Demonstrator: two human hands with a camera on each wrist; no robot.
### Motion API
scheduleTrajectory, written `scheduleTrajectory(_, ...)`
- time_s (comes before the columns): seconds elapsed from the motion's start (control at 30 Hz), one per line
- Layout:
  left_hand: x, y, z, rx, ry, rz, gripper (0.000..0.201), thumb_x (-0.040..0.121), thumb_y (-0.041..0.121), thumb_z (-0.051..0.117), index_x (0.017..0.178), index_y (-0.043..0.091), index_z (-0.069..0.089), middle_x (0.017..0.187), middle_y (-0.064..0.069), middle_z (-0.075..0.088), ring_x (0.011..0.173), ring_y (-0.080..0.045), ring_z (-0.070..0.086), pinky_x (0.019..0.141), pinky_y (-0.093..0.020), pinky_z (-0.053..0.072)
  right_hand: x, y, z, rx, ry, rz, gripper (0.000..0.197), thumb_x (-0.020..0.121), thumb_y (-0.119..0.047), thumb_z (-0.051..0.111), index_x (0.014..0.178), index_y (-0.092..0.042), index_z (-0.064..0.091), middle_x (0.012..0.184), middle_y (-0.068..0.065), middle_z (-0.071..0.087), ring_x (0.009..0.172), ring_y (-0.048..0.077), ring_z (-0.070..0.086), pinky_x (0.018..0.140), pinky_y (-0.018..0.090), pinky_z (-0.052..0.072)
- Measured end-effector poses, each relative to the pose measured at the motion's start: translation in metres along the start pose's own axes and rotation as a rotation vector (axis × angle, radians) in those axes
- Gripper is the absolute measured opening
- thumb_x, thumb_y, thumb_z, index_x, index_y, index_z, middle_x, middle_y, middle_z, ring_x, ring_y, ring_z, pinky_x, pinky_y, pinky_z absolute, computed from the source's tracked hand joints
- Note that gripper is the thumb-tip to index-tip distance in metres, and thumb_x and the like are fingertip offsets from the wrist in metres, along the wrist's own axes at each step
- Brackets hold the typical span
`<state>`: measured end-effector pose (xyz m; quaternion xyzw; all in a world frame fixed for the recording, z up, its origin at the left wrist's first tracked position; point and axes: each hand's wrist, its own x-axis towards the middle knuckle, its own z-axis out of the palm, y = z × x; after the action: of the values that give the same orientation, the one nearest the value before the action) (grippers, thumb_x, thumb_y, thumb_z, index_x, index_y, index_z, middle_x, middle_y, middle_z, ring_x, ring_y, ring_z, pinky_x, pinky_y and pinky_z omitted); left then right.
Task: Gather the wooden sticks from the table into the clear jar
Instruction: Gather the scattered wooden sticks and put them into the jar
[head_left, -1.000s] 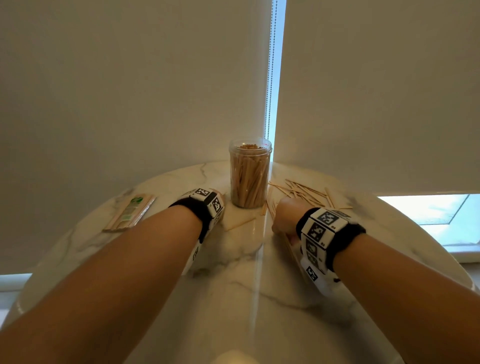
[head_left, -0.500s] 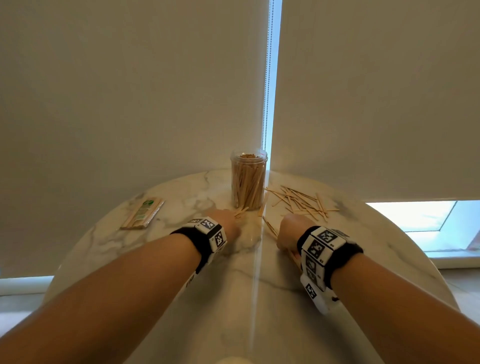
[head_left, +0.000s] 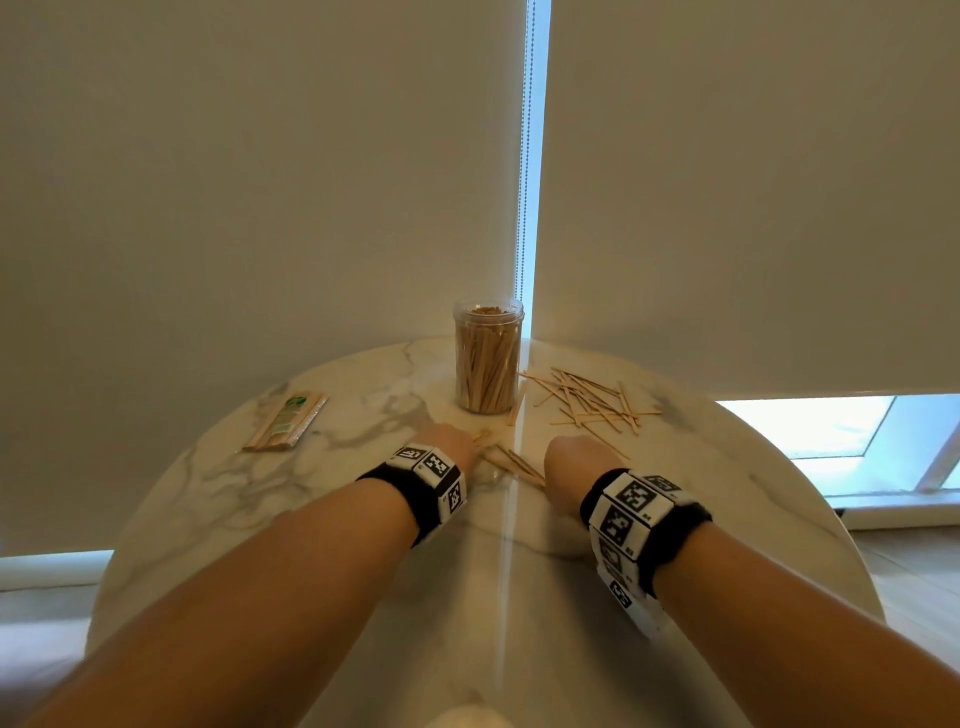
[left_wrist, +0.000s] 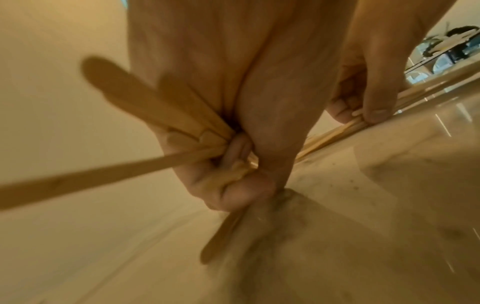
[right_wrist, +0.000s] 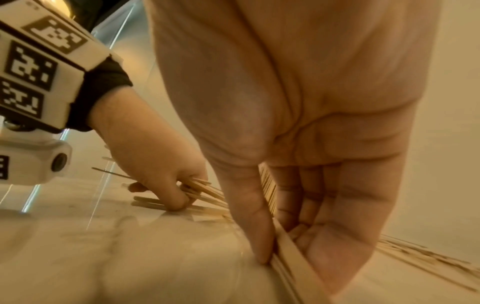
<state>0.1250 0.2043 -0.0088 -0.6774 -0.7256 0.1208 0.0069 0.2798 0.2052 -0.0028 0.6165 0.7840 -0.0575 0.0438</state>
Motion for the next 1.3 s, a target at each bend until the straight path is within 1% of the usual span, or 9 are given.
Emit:
scheduleTrajectory(0.17,-0.021,-0.016,0.012,-0.062,0.020,-0.050,0.038,0.106,0.021,0.036,0.140,0.007,0.048,0.142,-0.010,0.052,0.128,-0.027,0.052,0.104,-0.032,0.040,-0.015,-0.002,0.003,-0.014,-0.004,-0.023,0.018,0.097,-0.012,0.052,0.110,-0.008,0.064,0.096,0.006,0.062,0.081,0.021,0.055,0.074,0.027,0.047)
scheduleTrajectory(0.37,-0.044,-0.026,0.021,-0.213,0.053,-0.155,0.022,0.096,0.024,0.049,0.116,0.017,0.056,0.116,-0.005,0.065,0.101,-0.024,0.064,0.071,-0.030,0.042,-0.029,-0.004,0.003,0.002,-0.009,-0.052,0.019,0.097,-0.012,0.052,0.110,-0.008,0.064,0.094,0.006,0.061,0.082,0.019,0.055,0.073,0.026,0.047)
scheduleTrajectory(0.5,-0.054,-0.030,0.022,-0.196,0.014,-0.131,0.029,0.098,0.026,0.044,0.122,0.012,0.051,0.121,-0.008,0.061,0.106,-0.027,0.062,0.074,-0.031,0.042,-0.038,-0.006,0.002,0.002,-0.001,-0.074,0.020,0.096,-0.012,0.054,0.112,-0.007,0.064,0.108,0.009,0.066,0.093,0.023,0.063,0.077,0.027,0.049)
scheduleTrajectory(0.63,-0.064,-0.026,0.017,-0.173,-0.017,-0.147,0.030,0.102,0.018,0.041,0.130,0.008,0.048,0.128,-0.012,0.058,0.116,-0.028,0.057,0.088,-0.033,0.044,-0.043,-0.004,-0.002,0.083,-0.012,-0.037,0.019,0.096,-0.013,0.055,0.113,-0.007,0.061,0.095,0.005,0.057,0.084,0.019,0.054,0.073,0.025,0.046)
scheduleTrajectory(0.77,-0.073,-0.025,0.013,-0.386,0.048,-0.201,0.031,0.099,0.015,0.038,0.128,0.013,0.049,0.132,-0.012,0.049,0.123,-0.034,0.044,0.102,-0.038,0.036,-0.044,0.002,-0.008,0.312,-0.029,0.021,0.014,0.089,-0.011,0.063,0.101,-0.006,0.068,0.092,0.004,0.068,0.083,0.019,0.068,0.075,0.027,0.059)
scheduleTrajectory(0.97,-0.075,-0.025,0.003,-1.186,0.331,-0.149,0.034,0.105,0.034,0.036,0.115,0.005,0.052,0.096,-0.014,0.062,0.083,-0.028,0.059,0.077,-0.039,0.047,-0.063,0.000,-0.028,0.895,0.006,-0.042,0.008,0.090,-0.007,0.069,0.096,-0.004,0.072,0.089,0.011,0.075,0.080,0.021,0.075,0.072,0.031,0.063)
scheduleTrajectory(1.03,-0.080,-0.018,-0.001,-1.308,0.295,-0.178,0.040,0.105,0.039,0.035,0.119,0.005,0.052,0.100,-0.019,0.062,0.089,-0.034,0.062,0.077,-0.040,0.050,-0.070,-0.005,-0.032,1.010,0.041,-0.076,0.006,0.090,-0.007,0.069,0.094,-0.003,0.072,0.088,0.012,0.075,0.080,0.023,0.075,0.071,0.033,0.063)
scheduleTrajectory(1.13,-0.085,-0.014,0.000,-1.310,0.290,-0.211,0.045,0.103,0.045,0.035,0.122,0.007,0.052,0.115,-0.021,0.064,0.105,-0.039,0.063,0.084,-0.040,0.051,-0.074,-0.010,-0.032,1.013,0.105,-0.104,0.005,0.091,-0.007,0.067,0.091,-0.007,0.073,0.084,0.009,0.075,0.076,0.021,0.075,0.071,0.036,0.064)
scheduleTrajectory(1.3,-0.108,-0.014,-0.004,-1.057,0.359,0.046,0.033,0.098,0.055,0.047,0.085,0.026,0.056,0.071,0.007,0.056,0.069,-0.012,0.057,0.059,-0.026,0.036,-0.078,-0.012,-0.032,1.048,0.149,-0.139,0.005,0.091,-0.010,0.069,0.093,-0.009,0.072,0.084,0.009,0.075,0.076,0.021,0.075,0.072,0.038,0.064)
